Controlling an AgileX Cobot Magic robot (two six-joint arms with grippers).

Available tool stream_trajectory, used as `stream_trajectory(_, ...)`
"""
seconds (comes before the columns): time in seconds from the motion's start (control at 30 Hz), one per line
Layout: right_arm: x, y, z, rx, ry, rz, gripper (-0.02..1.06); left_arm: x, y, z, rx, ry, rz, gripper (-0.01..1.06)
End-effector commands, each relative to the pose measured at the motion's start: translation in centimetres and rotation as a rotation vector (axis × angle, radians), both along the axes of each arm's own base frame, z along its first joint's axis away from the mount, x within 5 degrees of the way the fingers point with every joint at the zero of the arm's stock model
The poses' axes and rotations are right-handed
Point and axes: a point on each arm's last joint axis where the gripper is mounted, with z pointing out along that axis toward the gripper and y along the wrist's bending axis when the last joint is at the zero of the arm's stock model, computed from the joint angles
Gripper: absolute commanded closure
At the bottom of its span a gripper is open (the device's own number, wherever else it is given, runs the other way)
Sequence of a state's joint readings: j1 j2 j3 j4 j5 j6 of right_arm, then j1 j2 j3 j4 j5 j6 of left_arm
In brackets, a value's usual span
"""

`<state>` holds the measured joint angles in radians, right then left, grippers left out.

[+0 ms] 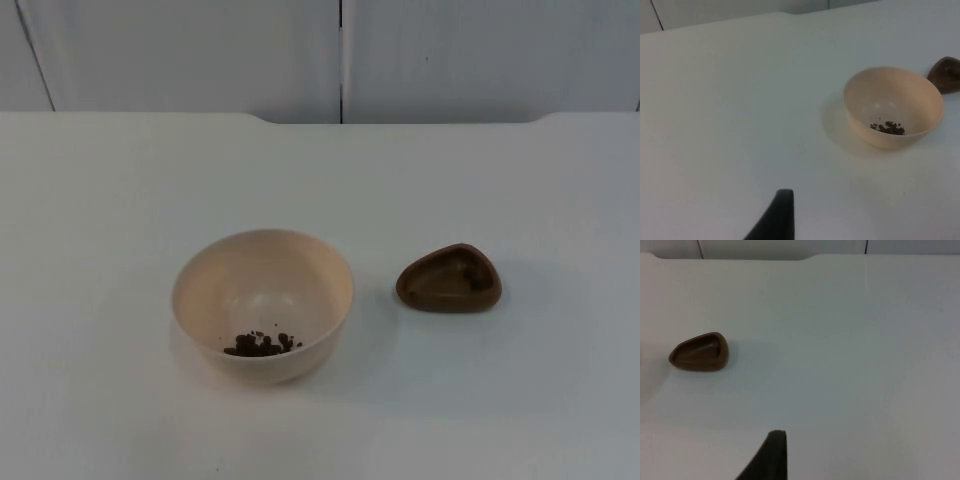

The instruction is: Pick up the bowl with the left hand and pour the coffee beans from the cup into the bowl with the right hand.

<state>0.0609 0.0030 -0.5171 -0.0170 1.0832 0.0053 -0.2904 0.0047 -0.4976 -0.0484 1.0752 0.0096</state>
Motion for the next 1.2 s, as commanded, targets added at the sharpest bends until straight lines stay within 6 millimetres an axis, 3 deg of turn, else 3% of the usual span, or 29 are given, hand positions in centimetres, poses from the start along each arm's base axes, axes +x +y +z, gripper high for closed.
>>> stream_trajectory(0.0, 0.0, 0.02, 0.0, 0.002, -0.008, -0.017, -0.01, -0.04, -0.04, -0.1, -0.009, 0.001, 0.0, 0.0)
stream_trajectory(0.43, 0.0, 0.02, 0.0, 0.002, -0.008, -0.02, -0.01, -0.04, -0.05, -0.1, -0.009, 0.001, 0.003, 0.0)
stream_trajectory(1.17, 0.0, 0.02, 0.0, 0.002, -0.008, -0.02, -0.01, 0.07, -0.21, -0.1, -0.009, 0.0, 0.302, 0.0)
